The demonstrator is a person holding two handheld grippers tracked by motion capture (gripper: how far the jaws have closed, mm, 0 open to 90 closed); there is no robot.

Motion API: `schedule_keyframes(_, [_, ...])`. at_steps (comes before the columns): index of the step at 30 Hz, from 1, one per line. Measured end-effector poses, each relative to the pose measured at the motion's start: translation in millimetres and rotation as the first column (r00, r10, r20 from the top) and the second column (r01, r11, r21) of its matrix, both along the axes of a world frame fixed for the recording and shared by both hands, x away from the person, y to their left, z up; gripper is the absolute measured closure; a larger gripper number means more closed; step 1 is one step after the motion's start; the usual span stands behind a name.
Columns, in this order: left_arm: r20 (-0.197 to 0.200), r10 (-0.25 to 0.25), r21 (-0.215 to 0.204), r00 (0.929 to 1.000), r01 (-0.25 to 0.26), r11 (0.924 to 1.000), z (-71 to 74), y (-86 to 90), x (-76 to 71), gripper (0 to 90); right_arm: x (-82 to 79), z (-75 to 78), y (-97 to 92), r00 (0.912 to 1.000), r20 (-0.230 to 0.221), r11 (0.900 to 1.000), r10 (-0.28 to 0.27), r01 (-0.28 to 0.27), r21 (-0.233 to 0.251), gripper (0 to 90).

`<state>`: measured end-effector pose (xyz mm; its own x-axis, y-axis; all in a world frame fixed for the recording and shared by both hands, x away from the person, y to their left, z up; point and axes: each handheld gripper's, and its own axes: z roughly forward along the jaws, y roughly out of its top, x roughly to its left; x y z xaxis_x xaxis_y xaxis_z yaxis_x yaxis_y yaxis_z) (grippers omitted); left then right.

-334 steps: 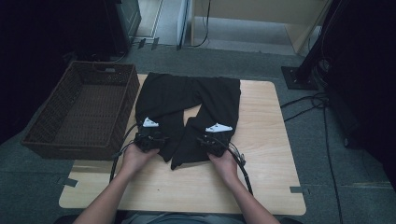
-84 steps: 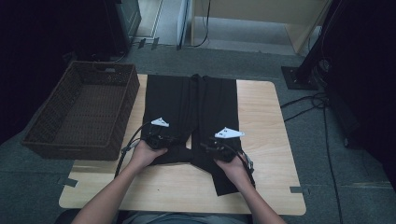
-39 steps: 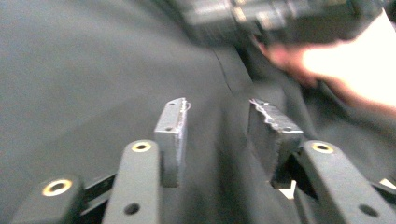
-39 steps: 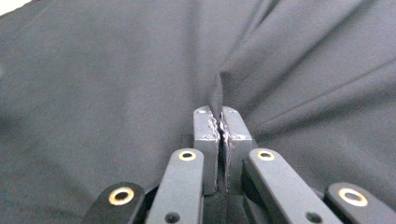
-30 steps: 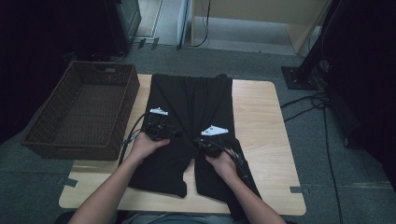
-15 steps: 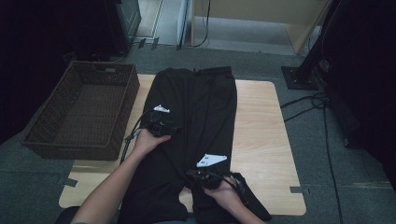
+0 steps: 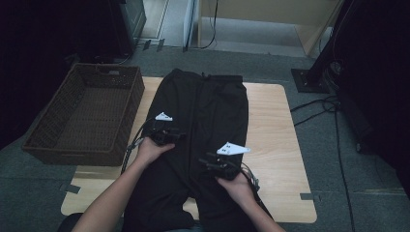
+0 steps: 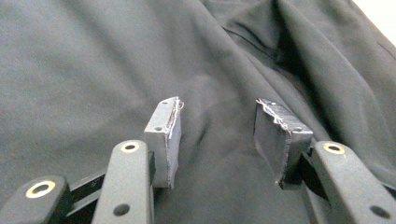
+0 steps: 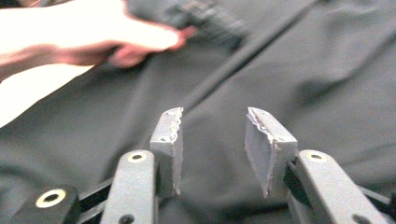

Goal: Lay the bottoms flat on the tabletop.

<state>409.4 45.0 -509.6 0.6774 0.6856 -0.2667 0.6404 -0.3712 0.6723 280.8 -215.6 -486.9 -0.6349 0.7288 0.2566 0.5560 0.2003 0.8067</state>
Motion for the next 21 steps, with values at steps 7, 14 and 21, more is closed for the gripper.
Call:
schedule_keyframes(7, [0.022, 0.064, 0.034, 0.9977, -0.065, 0.9973, 3.8, 10.3, 6.0, 41.1, 50.0, -5.1, -17.6, 0.9947, 0.031, 0.9916, -0.099, 0.101, -0.081, 49.0])
schedule_keyframes(14, [0.111, 0.076, 0.097, 0.9909, -0.087, 0.9914, -1.3, 13.2, 3.0, 39.6, 87.2, -17.0, -30.8, 0.9732, 0.023, 0.9638, -0.229, 0.23, -0.135, 44.3])
schedule_keyframes(21, [0.196, 0.057, 0.152, 0.9789, -0.088, 0.9844, -4.6, 10.4, -6.2, 46.5, 102.7, -29.1, -24.0, 0.9631, 0.017, 0.9388, -0.269, 0.266, -0.219, 43.8])
